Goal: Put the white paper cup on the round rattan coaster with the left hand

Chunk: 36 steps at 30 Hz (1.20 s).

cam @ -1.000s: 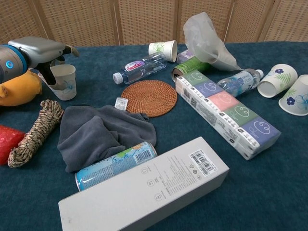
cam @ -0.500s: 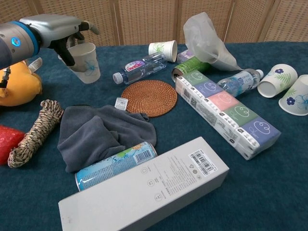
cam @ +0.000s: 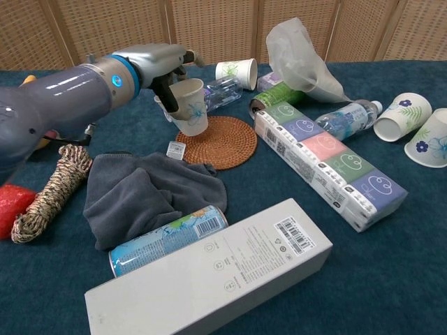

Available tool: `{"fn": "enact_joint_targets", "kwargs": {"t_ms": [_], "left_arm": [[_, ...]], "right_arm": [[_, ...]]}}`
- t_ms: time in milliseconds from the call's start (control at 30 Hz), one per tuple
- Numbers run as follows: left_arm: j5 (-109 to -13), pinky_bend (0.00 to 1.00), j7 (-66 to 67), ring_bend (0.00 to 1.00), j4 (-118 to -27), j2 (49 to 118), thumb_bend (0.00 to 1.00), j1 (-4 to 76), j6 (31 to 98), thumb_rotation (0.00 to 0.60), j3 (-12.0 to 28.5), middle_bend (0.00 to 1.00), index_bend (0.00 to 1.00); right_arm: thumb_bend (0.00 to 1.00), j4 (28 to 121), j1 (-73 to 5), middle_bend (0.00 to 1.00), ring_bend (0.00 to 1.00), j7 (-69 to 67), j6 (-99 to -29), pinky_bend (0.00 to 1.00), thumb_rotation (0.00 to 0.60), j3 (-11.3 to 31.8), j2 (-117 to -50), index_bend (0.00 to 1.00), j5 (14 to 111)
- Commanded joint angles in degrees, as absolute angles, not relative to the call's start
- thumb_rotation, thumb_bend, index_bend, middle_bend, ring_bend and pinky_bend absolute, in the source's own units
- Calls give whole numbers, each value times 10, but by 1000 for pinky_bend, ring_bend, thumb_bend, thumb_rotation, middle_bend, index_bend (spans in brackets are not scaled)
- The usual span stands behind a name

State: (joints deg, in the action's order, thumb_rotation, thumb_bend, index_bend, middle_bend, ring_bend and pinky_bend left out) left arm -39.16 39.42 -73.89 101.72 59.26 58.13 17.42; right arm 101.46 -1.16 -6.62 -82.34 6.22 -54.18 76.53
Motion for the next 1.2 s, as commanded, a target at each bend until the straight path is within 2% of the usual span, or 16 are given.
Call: {"fn": "enact_joint_targets", "kwargs": {"t_ms": [33,600,700,833,933,1000,1200], "left_arm": [[-387,444,399,461,-721,1038,281,607,574,600,181,475,115],[-379,445,429,435,-702,1064,282,629,573,600,182,439,112],[-375,435,433,345,-706,1063,279,630,570,600,183,343,92],[-369,396,448,194,-715,1058,279,630,573,600,178,149,63],[-359,379,455,126,-723,1053,279,630,573,600,177,32,46],[-356,374,457,100,-729,1050,279,628,574,600,177,2,40],[-361,357,461,41,-756,1031,278,623,587,600,174,0,19]], "right_arm": [[41,1015,-11,0,0,-70,-824,0,600,62,-540,0,766],[41,1016,-9,0,0,-80,-826,0,600,63,-536,0,768],[40,1016,-9,0,0,-80,-827,0,600,64,-536,0,767],[42,1016,-9,0,0,-78,-827,0,600,63,-536,0,768],[43,1017,-8,0,0,-79,-829,0,600,63,-537,0,771],[41,1017,-8,0,0,-80,-829,0,600,63,-536,0,772],[41,1016,-8,0,0,-82,-829,0,600,64,-536,0,770]]}}
